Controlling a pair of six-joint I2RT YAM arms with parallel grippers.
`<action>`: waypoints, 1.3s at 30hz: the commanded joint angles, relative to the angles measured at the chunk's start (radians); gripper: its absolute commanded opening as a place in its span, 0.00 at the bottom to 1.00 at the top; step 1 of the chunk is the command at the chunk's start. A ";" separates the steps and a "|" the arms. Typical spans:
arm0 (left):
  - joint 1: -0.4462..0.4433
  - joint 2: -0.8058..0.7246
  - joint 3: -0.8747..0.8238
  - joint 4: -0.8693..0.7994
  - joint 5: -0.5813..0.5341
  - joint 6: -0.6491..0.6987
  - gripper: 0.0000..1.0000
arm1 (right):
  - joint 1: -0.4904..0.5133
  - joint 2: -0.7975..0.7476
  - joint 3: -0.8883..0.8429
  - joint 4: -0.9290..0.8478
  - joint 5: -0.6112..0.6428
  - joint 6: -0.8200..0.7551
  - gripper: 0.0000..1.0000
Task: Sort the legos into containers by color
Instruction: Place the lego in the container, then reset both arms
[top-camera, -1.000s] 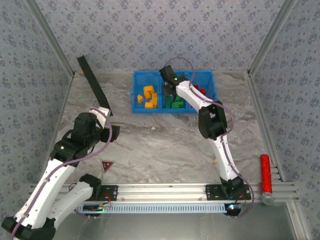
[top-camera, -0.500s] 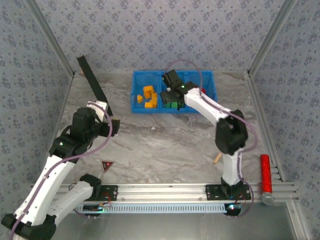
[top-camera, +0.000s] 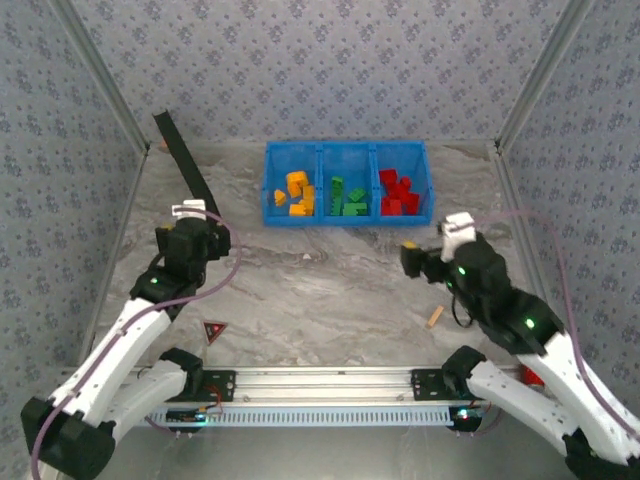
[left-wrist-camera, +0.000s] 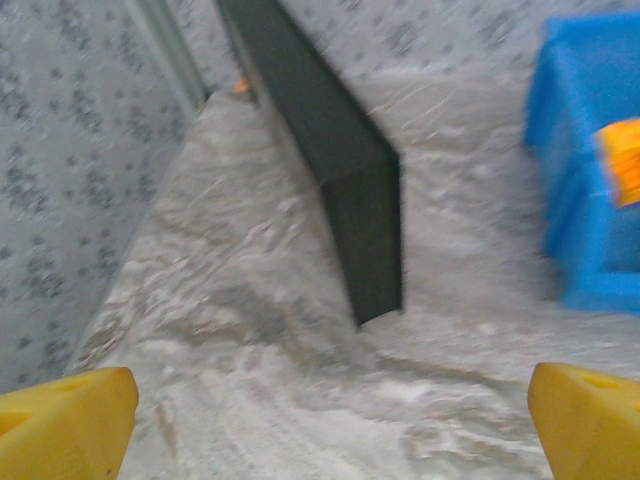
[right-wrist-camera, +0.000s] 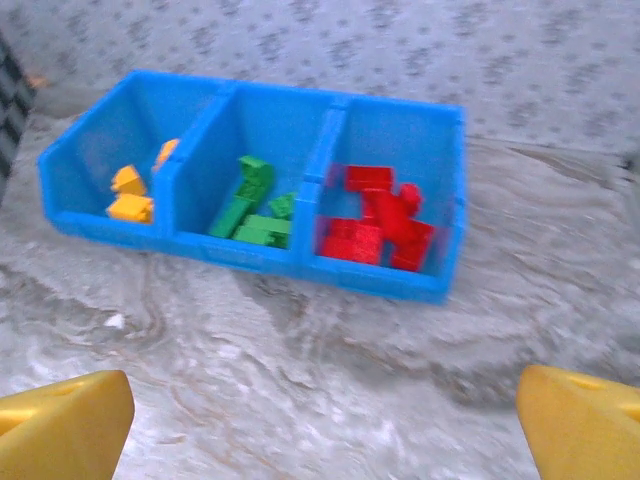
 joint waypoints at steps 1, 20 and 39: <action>0.019 0.094 -0.014 0.147 -0.128 0.058 1.00 | -0.008 -0.062 -0.091 -0.108 0.129 0.092 1.00; 0.325 0.450 -0.309 0.918 0.264 0.128 1.00 | -0.403 0.072 -0.582 0.789 -0.133 -0.151 1.00; 0.430 0.657 -0.303 1.141 0.539 0.126 1.00 | -0.612 0.565 -0.637 1.349 -0.370 -0.254 1.00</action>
